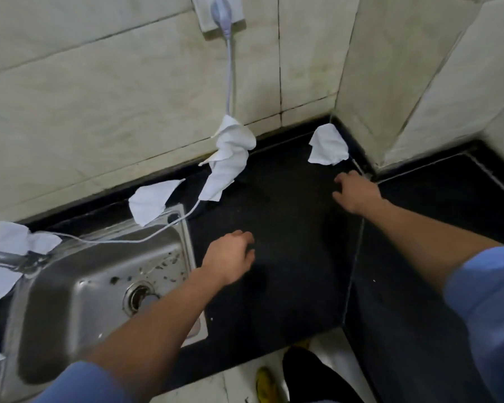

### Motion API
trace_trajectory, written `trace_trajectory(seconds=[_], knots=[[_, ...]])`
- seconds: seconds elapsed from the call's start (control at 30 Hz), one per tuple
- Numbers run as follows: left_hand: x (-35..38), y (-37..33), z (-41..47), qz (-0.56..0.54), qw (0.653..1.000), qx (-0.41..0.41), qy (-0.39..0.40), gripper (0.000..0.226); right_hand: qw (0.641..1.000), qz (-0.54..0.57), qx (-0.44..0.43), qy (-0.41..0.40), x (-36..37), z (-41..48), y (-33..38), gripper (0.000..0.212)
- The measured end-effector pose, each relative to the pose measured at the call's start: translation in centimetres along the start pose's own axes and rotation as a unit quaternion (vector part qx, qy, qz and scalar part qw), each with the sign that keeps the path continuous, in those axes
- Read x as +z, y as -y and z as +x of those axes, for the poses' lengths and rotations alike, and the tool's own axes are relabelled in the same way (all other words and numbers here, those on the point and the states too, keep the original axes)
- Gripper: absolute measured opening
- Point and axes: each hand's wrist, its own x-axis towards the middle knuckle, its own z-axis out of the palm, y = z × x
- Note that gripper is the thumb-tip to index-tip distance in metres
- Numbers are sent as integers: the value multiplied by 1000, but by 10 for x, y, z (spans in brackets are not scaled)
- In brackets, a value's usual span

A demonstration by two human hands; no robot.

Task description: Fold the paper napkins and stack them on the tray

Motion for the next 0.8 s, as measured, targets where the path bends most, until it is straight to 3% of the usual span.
trace_trajectory(seconds=[0.37, 0.53, 0.67, 0.8], knots=[[14, 23, 61, -13, 997, -61, 43, 22, 996, 92, 2, 0, 36, 164, -25, 77], [28, 30, 63, -14, 996, -64, 60, 21, 992, 94, 78, 7, 33, 182, -18, 37], [28, 32, 68, -30, 996, -54, 61, 20, 981, 193, 20, 12, 26, 162, -18, 40], [23, 37, 74, -37, 998, -32, 43, 18, 983, 171, -47, -42, 12, 108, 7, 22]])
